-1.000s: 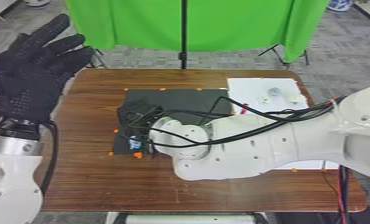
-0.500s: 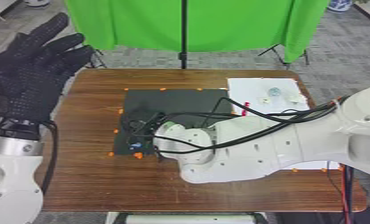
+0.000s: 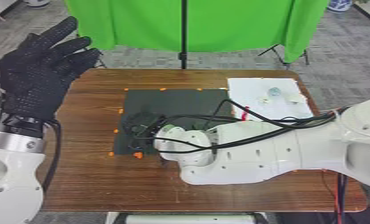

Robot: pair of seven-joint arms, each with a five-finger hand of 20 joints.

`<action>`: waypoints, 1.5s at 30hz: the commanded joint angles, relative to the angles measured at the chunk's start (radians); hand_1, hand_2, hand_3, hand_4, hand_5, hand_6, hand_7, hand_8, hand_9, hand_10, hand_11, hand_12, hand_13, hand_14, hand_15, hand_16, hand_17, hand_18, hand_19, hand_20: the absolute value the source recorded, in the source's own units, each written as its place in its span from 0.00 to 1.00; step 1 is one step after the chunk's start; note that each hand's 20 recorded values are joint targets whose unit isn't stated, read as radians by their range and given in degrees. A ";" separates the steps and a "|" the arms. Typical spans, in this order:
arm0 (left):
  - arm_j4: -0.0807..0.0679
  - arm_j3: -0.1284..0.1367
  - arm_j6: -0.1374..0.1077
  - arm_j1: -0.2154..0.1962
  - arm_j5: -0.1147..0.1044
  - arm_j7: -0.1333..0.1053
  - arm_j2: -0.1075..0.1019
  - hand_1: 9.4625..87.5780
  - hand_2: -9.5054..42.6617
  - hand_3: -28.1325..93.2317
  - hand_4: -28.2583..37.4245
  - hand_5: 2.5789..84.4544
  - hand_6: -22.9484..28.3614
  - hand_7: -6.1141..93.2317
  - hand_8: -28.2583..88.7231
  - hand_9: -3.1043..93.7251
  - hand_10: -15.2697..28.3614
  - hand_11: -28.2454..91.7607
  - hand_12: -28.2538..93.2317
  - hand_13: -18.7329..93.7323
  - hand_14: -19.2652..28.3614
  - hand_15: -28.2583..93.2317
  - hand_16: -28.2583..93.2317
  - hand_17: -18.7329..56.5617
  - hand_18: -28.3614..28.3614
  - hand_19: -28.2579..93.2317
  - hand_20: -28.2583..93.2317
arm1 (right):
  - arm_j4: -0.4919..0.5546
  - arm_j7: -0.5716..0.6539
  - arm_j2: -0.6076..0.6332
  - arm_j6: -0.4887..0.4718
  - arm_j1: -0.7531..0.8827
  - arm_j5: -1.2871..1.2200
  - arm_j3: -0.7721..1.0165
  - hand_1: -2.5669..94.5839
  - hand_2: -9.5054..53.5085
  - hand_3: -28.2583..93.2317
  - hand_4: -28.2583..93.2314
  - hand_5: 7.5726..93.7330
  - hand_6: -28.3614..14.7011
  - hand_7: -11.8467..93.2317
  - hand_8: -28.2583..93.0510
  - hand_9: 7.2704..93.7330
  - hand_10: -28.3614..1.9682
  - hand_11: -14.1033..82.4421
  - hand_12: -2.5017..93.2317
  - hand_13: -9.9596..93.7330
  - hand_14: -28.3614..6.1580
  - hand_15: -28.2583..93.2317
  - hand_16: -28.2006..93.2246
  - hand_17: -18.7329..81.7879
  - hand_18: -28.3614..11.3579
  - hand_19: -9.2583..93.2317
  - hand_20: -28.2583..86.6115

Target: Arrange flowers

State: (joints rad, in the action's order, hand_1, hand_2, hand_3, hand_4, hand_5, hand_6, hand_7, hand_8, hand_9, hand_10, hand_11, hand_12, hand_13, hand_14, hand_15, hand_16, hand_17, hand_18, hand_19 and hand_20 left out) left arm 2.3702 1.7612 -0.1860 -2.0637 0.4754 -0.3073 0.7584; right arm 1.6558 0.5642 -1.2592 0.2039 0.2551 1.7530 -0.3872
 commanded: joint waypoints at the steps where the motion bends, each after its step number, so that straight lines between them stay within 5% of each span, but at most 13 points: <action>1: -0.008 -0.006 0.010 0.004 0.008 0.015 0.012 0.16 0.36 0.86 0.04 0.42 0.66 0.22 0.16 0.38 0.86 0.48 0.33 0.40 1.00 0.66 0.15 0.18 1.00 0.85 0.02 | -0.002 0.024 0.000 0.011 -0.012 0.028 -0.005 0.25 0.24 0.89 0.00 0.79 0.79 0.26 0.11 0.47 0.44 0.32 0.16 0.48 0.40 0.86 0.31 0.27 0.25 0.74 0.52; 17: -0.005 -0.003 0.006 -0.006 0.007 0.010 0.009 0.16 0.36 0.86 0.04 0.42 0.66 0.22 0.16 0.38 0.86 0.48 0.33 0.40 1.00 0.66 0.15 0.18 1.00 0.85 0.02 | -0.008 0.083 -0.022 0.132 -0.055 0.011 -0.045 0.25 0.23 0.88 0.00 0.81 0.78 0.26 0.11 0.51 0.44 0.33 0.16 0.51 0.41 0.86 0.30 0.28 0.24 0.75 0.52; 37: -0.028 -0.045 0.025 0.060 0.008 0.025 0.007 0.16 0.36 0.86 0.04 0.42 0.66 0.22 0.16 0.38 0.86 0.48 0.33 0.40 1.00 0.66 0.15 0.19 1.00 0.85 0.02 | -0.009 0.108 0.003 -0.035 -0.016 -0.011 0.027 0.24 0.23 0.88 0.00 0.63 0.81 0.27 0.10 0.45 0.42 0.32 0.16 0.49 0.39 0.86 0.30 0.27 0.23 0.75 0.52; 40: -0.019 -0.035 0.016 0.042 0.007 0.021 0.009 0.16 0.36 0.86 0.04 0.42 0.66 0.22 0.16 0.38 0.86 0.48 0.33 0.40 1.00 0.66 0.15 0.19 1.00 0.85 0.02 | -0.017 0.113 0.002 -0.065 -0.003 -0.023 0.048 0.24 0.23 0.88 0.00 0.59 0.80 0.27 0.10 0.42 0.41 0.32 0.17 0.47 0.37 0.87 0.30 0.26 0.23 0.76 0.52; 45: -0.027 -0.043 0.025 0.056 0.009 0.035 0.014 0.16 0.36 0.86 0.04 0.42 0.66 0.22 0.16 0.38 0.86 0.48 0.33 0.40 1.00 0.66 0.15 0.19 1.00 0.85 0.01 | -0.020 0.153 0.007 -0.100 0.019 -0.047 0.085 0.22 0.24 0.88 0.00 0.53 0.78 0.27 0.10 0.40 0.40 0.32 0.17 0.46 0.35 0.87 0.30 0.26 0.23 0.76 0.52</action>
State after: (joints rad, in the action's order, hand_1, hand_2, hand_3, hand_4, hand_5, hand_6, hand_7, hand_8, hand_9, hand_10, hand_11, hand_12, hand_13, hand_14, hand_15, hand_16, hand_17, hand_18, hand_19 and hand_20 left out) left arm 2.3514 1.7225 -0.1747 -2.0078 0.4782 -0.2925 0.7605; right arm 1.6435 0.6719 -1.2598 0.1343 0.2603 1.7294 -0.3448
